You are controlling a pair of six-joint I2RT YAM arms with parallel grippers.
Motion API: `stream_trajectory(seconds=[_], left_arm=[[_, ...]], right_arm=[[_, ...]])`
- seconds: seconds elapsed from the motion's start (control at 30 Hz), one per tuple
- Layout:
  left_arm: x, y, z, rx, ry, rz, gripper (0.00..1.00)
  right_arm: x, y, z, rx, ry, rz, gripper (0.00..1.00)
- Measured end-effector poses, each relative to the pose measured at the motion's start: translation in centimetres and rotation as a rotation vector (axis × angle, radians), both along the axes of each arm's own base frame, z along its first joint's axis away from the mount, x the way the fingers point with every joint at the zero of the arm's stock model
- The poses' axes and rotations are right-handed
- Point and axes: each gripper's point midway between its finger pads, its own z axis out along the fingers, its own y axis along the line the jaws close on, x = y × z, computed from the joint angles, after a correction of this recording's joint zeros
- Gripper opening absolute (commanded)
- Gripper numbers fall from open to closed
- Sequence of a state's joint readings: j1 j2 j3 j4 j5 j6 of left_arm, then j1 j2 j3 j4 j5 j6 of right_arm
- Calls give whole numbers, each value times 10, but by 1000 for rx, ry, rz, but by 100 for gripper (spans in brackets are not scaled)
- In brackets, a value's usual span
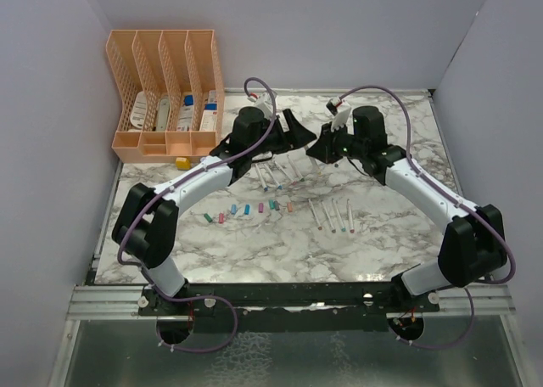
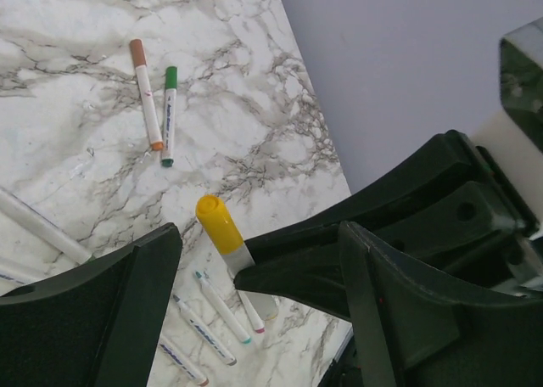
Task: Open the pen caps
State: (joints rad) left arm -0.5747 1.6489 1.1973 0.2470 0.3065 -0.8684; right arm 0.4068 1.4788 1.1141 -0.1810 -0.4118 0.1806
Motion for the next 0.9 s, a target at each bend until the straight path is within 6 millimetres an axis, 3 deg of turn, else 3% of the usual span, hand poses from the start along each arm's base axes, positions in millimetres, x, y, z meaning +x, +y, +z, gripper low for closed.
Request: stream_trajectory(seconds=[0.23, 0.63, 0.8, 0.9], left_arm=[[-2, -11, -16, 3, 42, -13, 69], [0, -14, -10, -31, 43, -4, 37], [0, -14, -9, -37, 48, -2, 20], [0, -14, -9, -39, 50, 0, 2]], right_arm=[[-8, 4, 10, 23, -14, 28, 1], [-14, 5, 17, 39, -23, 45, 1], [-15, 5, 16, 39, -22, 47, 1], [-15, 6, 16, 39, -22, 49, 1]])
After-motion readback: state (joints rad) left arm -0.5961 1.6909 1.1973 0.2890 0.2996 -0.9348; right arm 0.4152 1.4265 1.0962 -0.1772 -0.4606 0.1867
